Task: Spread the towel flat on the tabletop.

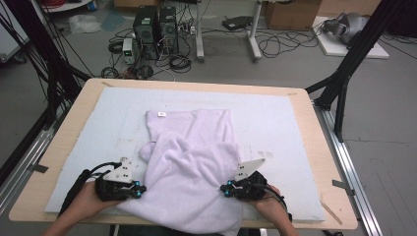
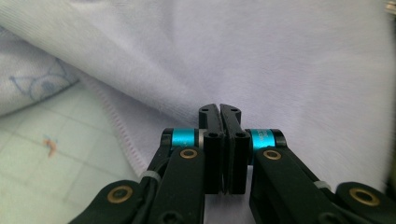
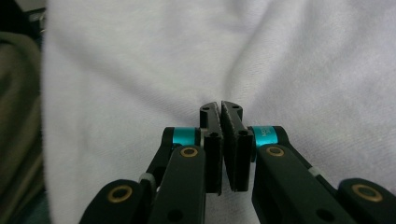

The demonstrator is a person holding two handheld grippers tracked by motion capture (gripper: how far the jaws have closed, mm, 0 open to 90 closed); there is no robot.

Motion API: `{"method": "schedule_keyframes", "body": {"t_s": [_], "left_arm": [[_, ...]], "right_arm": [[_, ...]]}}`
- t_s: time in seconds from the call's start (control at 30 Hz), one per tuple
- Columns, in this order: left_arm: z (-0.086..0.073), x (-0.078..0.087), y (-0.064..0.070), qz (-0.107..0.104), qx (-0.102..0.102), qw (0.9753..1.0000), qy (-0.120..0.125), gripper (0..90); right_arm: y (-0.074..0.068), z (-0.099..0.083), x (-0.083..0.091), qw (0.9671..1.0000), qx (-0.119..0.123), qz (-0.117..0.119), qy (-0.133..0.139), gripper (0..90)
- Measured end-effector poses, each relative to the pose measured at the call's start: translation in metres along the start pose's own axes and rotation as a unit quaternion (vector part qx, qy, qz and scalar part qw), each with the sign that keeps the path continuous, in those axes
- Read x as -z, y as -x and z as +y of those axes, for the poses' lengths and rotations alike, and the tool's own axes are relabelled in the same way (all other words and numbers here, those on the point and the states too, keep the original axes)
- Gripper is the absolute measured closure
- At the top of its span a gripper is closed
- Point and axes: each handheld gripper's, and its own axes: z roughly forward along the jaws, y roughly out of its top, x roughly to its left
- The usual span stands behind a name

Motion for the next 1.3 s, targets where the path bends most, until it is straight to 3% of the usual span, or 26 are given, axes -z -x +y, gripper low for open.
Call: {"method": "schedule_keyframes", "body": {"t_s": [0.07, 0.13, 0.17, 0.23, 0.33, 0.4, 0.5, 0.6, 0.67, 0.7, 0.73, 0.77, 0.93, 1.03, 1.1, 1.13, 1.2, 1.23, 1.3], "left_arm": [[-0.001, 0.015, 0.012, -0.002, -0.007, 0.9999, 0.016, 87.7], [-0.001, 0.029, 0.022, -0.010, -0.018, 0.9991, 0.038, 87.0], [0.000, 0.035, 0.025, -0.008, -0.025, 0.9987, 0.044, 84.9], [0.004, 0.040, 0.027, 0.006, -0.034, 0.9976, 0.060, 75.8], [0.010, 0.030, 0.013, 0.027, -0.037, 0.9971, 0.061, 66.1], [0.014, 0.017, -0.001, 0.044, -0.032, 0.9967, 0.060, 65.4], [0.017, -0.006, -0.022, 0.051, -0.018, 0.9971, 0.053, 64.1], [0.020, -0.026, -0.037, 0.045, -0.004, 0.9983, 0.037, 63.6], [0.019, -0.037, -0.040, 0.033, -0.002, 0.9992, 0.021, 72.2], [0.019, -0.038, -0.039, 0.034, -0.007, 0.9989, 0.031, 75.6], [0.019, -0.038, -0.037, 0.036, -0.006, 0.9990, 0.026, 83.6], [0.019, -0.036, -0.036, 0.036, -0.006, 0.9991, 0.023, 85.3], [0.009, -0.015, -0.021, 0.017, -0.008, 0.9996, 0.023, 86.8], [0.004, 0.006, 0.002, -0.004, -0.033, 0.9987, 0.040, 86.5], [0.003, 0.017, 0.014, -0.009, -0.042, 0.9978, 0.050, 81.8], [0.003, 0.019, 0.017, 0.000, -0.041, 0.9977, 0.054, 73.0], [0.004, 0.021, 0.014, 0.018, -0.044, 0.9977, 0.050, 66.5], [0.005, 0.020, 0.011, 0.028, -0.036, 0.9977, 0.050, 61.9], [0.005, 0.013, 0.001, 0.039, -0.029, 0.9976, 0.049, 59.8]], "right_arm": [[-0.008, 0.000, 0.005, 0.9996, 0.001, 0.024, 0.013, 87.6], [-0.021, 0.001, 0.014, 0.9973, 0.015, 0.063, 0.033, 87.0], [-0.028, 0.002, 0.019, 0.9964, 0.025, 0.068, 0.044, 85.3], [-0.032, 0.007, 0.029, 0.9963, 0.026, 0.053, 0.062, 78.7], [-0.021, 0.012, 0.033, 0.9985, 0.023, 0.006, 0.049, 68.7], [-0.009, 0.013, 0.028, 0.9989, 0.017, -0.009, 0.044, 65.5], [0.008, 0.013, 0.015, 0.9993, 0.005, -0.025, 0.028, 60.9], [0.019, 0.012, 0.002, 0.9993, 0.005, -0.035, -0.005, 61.7], [0.023, 0.010, -0.006, 0.9993, 0.001, -0.033, -0.018, 67.5], [0.024, 0.008, -0.006, 0.9994, -0.002, -0.035, -0.007, 73.0], [0.025, 0.008, -0.006, 0.9995, -0.004, -0.033, -0.004, 80.0], [0.025, 0.007, -0.006, 0.9996, -0.012, -0.025, -0.001, 85.1], [0.017, 0.006, -0.004, 1.0000, -0.004, -0.008, -0.004, 88.2], [-0.003, 0.005, 0.007, 0.9991, 0.005, 0.037, 0.021, 88.2], [-0.020, 0.006, 0.016, 0.9968, 0.026, 0.065, 0.039, 87.5], [-0.025, 0.007, 0.020, 0.9966, 0.034, 0.060, 0.044, 85.6], [-0.027, 0.010, 0.025, 0.9978, 0.036, 0.035, 0.043, 77.7], [-0.024, 0.012, 0.026, 0.9986, 0.040, 0.014, 0.032, 73.8], [-0.016, 0.014, 0.022, 0.9991, 0.036, -0.001, 0.023, 65.7]]}}
